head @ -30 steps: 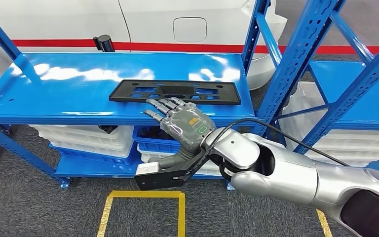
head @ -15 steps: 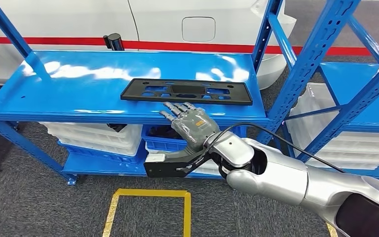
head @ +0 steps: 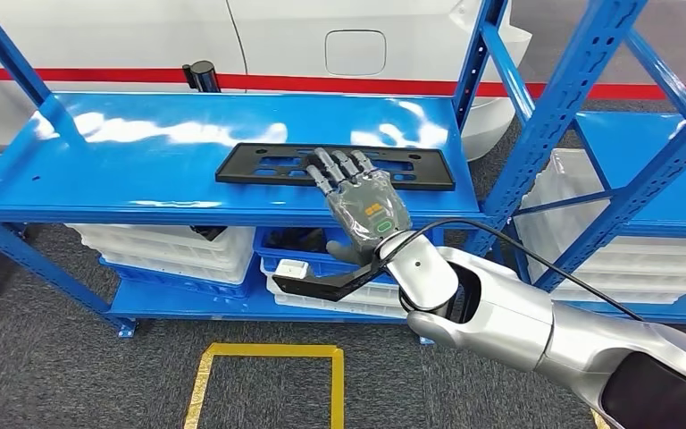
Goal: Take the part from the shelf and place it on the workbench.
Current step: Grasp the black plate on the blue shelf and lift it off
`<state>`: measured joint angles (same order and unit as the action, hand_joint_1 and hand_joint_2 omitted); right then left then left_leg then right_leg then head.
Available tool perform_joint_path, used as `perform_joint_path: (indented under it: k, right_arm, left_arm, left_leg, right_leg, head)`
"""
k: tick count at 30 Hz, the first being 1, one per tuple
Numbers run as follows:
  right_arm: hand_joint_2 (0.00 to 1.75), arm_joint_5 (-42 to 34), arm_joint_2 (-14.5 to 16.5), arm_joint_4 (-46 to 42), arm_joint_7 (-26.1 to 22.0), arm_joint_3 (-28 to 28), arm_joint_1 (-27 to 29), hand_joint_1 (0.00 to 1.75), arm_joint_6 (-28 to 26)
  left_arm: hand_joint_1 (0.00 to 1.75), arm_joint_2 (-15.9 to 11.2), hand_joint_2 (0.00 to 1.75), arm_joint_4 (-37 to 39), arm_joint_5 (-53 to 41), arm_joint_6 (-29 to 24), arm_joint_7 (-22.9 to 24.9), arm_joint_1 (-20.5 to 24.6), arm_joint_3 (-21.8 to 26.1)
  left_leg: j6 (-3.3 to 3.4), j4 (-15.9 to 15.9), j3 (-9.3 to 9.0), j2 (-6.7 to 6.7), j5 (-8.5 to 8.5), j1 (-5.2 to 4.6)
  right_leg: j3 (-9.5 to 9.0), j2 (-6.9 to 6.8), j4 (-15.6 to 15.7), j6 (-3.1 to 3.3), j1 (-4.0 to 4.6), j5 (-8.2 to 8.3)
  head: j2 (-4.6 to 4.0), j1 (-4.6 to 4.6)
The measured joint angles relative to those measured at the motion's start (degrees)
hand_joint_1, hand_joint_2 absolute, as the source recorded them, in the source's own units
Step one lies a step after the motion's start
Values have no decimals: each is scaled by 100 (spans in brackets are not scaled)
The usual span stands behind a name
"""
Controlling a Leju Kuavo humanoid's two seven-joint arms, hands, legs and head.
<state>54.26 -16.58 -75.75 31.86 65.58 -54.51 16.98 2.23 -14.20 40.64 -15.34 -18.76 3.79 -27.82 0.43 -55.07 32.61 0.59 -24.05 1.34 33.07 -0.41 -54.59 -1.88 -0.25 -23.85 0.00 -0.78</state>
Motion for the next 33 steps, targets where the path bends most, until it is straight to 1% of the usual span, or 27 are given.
perform_joint_path:
  k: [2, 3, 4, 5, 7, 8, 9, 10, 11, 12, 13, 14, 15, 17, 18, 20, 21, 22, 23, 24, 25, 26, 27, 29, 30, 31, 33]
  right_arm:
    - [175, 120, -1, 21, 9, -69, 46, 0, -14]
    - [175, 183, -4, 30, 17, -110, 73, 0, -18]
    - [175, 255, -6, 38, 28, -160, 101, 0, -22]
    - [175, 330, -9, 46, 39, -217, 132, 0, -26]
    - [175, 435, -24, 57, 50, -311, 206, 0, -24]
    - [175, 465, -36, 62, 50, -342, 253, 0, -19]
    - [175, 485, -50, 67, 49, -370, 297, 0, -14]
    - [175, 498, -61, 72, 48, -399, 331, 0, -10]
    - [175, 507, -67, 76, 48, -430, 349, 0, -8]
    - [175, 513, -75, 80, 48, -470, 357, 0, -2]
    - [175, 518, -84, 81, 49, -511, 359, 0, 10]
    - [175, 521, -90, 82, 50, -547, 361, 0, 25]
    - [175, 524, -96, 82, 51, -577, 367, 0, 46]
    - [175, 529, -102, 83, 51, -603, 388, 0, 88]
    - [175, 531, -109, 84, 52, -614, 396, 0, 109]
    - [175, 533, -120, 84, 56, -657, 402, 0, 143]
    - [175, 534, -122, 84, 58, -680, 405, 0, 161]
    - [175, 534, -123, 84, 59, -698, 413, 0, 178]
    - [175, 534, -126, 85, 60, -708, 433, 0, 193]
    - [175, 534, -130, 85, 60, -712, 461, 0, 210]
    - [175, 533, -134, 85, 60, -719, 491, 0, 221]
    - [175, 532, -138, 85, 61, -729, 516, 0, 234]
    - [175, 530, -141, 85, 61, -741, 530, 0, 250]
    - [175, 523, -146, 85, 62, -771, 537, 0, 286]
    - [175, 518, -149, 85, 62, -787, 536, 0, 303]
    - [175, 512, -151, 85, 61, -805, 539, 0, 318]
    - [175, 492, -154, 85, 60, -830, 545, 0, 353]
  left_arm:
    - [0, -1, 0, 1, 13, -2, 1, -9, -21]
    - [0, -4, 0, 1, 21, -3, 1, -9, -33]
    - [0, -8, 0, 1, 28, -5, 1, -5, -45]
    - [0, -13, 0, 1, 33, -7, 1, -1, -59]
    - [0, -17, 0, 1, 40, -8, 1, 3, -89]
    - [0, -17, 0, 1, 46, -7, 1, 2, -104]
    - [0, -18, 0, 1, 52, -7, 1, 1, -117]
    - [0, -19, 0, 2, 57, -7, 1, -1, -127]
    - [0, -20, 0, 2, 60, -7, 1, -1, -134]
    - [0, -21, 0, 3, 60, -4, -1, 1, -142]
    - [0, -21, 0, 3, 61, -1, -3, 5, -149]
    - [0, -23, 0, 3, 62, 5, -5, 9, -159]
    - [0, -25, 0, 3, 63, 11, -7, 11, -171]
    - [0, -28, 0, 3, 65, 28, -9, 14, -195]
    - [0, -30, 0, 3, 66, 37, -10, 13, -206]
    - [0, -33, 0, 3, 68, 57, -13, 11, -226]
    - [0, -38, 0, 3, 70, 61, -13, 11, -232]
    - [0, -42, 0, 3, 75, 64, -14, 11, -236]
    - [0, -45, 0, 3, 79, 64, -14, 11, -239]
    - [0, -49, 0, 3, 86, 63, -14, 8, -245]
    - [0, -50, 0, 3, 92, 64, -14, 4, -254]
    - [0, -51, 0, 3, 97, 65, -14, 1, -264]
    - [0, -53, 0, 3, 104, 67, -14, 1, -274]
    - [0, -59, 0, 3, 115, 69, -14, 7, -284]
    - [0, -62, 0, 3, 124, 70, -14, 10, -288]
    - [0, -63, 0, 3, 128, 70, -13, 15, -293]
    - [0, -63, 0, 3, 142, 72, -12, 13, -307]
  left_leg:
    - [103, 0, 2, 10, 16, -22]
    - [147, 6, -5, 11, 25, -27]
    - [188, 15, -12, 10, 33, -25]
    - [220, 23, -18, 8, 38, -25]
    - [253, 23, -21, 3, 33, -39]
    - [259, 22, -23, 3, 31, -49]
    - [263, 21, -26, 6, 29, -58]
    - [263, 21, -34, 11, 27, -68]
    - [264, 21, -44, 16, 24, -78]
    - [262, 21, -59, 21, 18, -88]
    - [253, 19, -66, 23, 10, -106]
    - [240, 16, -66, 22, 3, -117]
    - [220, 13, -63, 18, -5, -124]
    - [173, 23, -57, 11, -9, -118]
    - [144, 24, -55, 9, -18, -112]
    - [87, -117, 4, 0, -125, -104]
    - [62, -388, 126, -5, -275, -95]
    - [41, -760, 296, -8, -457, -89]
    - [25, -1208, 513, -9, -642, -82]
    - [12, -1614, 718, -9, -773, -79]
    - [7, -1807, 832, -9, -792, -79]
    - [7, -1779, 842, -10, -707, -79]
    - [12, -1497, 727, -11, -527, -78]
    - [45, -614, 324, -23, -129, -83]
    - [68, -258, 166, -29, -2, -96]
    - [95, -54, 69, -32, 56, -107]
    - [144, 31, 31, -25, 66, -134]
  right_leg:
    - [2, 1, -8, -43, -20, -8]
    - [22, 2, -73, -67, -35, -61]
    - [98, 2, -258, -88, -44, -182]
    - [234, 3, -571, -105, -48, -359]
    - [635, 4, -1437, -118, -47, -752]
    - [802, 5, -1778, -118, -46, -866]
    - [881, 5, -1921, -109, -45, -873]
    - [841, 6, -1817, -88, -42, -768]
    - [703, 8, -1521, -58, -37, -588]
    - [473, 9, -1053, -13, -24, -355]
    - [256, 8, -621, 26, -1, -193]
    - [107, 6, -312, 53, 21, -92]
    - [15, 5, -112, 71, 40, -46]
    - [12, 3, -67, 78, 56, -55]
    - [7, 1, -52, 96, 43, -47]
    - [-11, -3, -22, 140, 16, -29]
    - [-20, -5, -12, 159, 1, -23]
    - [-22, -4, -13, 170, 2, -25]
    - [-23, -4, -14, 179, 3, -27]
    - [-23, -3, -15, 181, 5, -29]
    - [-26, -2, -17, 181, 6, -33]
    - [-32, 1, -18, 178, 7, -38]
    - [-44, 3, -18, 172, 7, -46]
    - [-78, 7, -14, 147, 7, -67]
    - [-87, 8, -15, 128, 17, -79]
    - [-90, 8, -13, 107, 26, -87]
    - [-88, 10, -10, 65, 42, -96]
  head:
    - [0, -14]
    - [0, -15]
    - [0, -17]
    - [0, -20]
    - [0, -25]
    - [0, -26]
    - [0, -27]
    - [0, -29]
    - [0, -30]
    - [0, -31]
    - [-1, -29]
    - [-1, -28]
    - [-1, -26]
    - [0, -25]
    - [0, -26]
    - [-1, -19]
    - [-1, -12]
    - [-1, -4]
    - [0, 1]
    - [0, 3]
    - [0, 3]
    - [0, 4]
    - [0, 5]
    - [0, 6]
    - [0, 5]
    - [0, 6]
    - [0, -2]
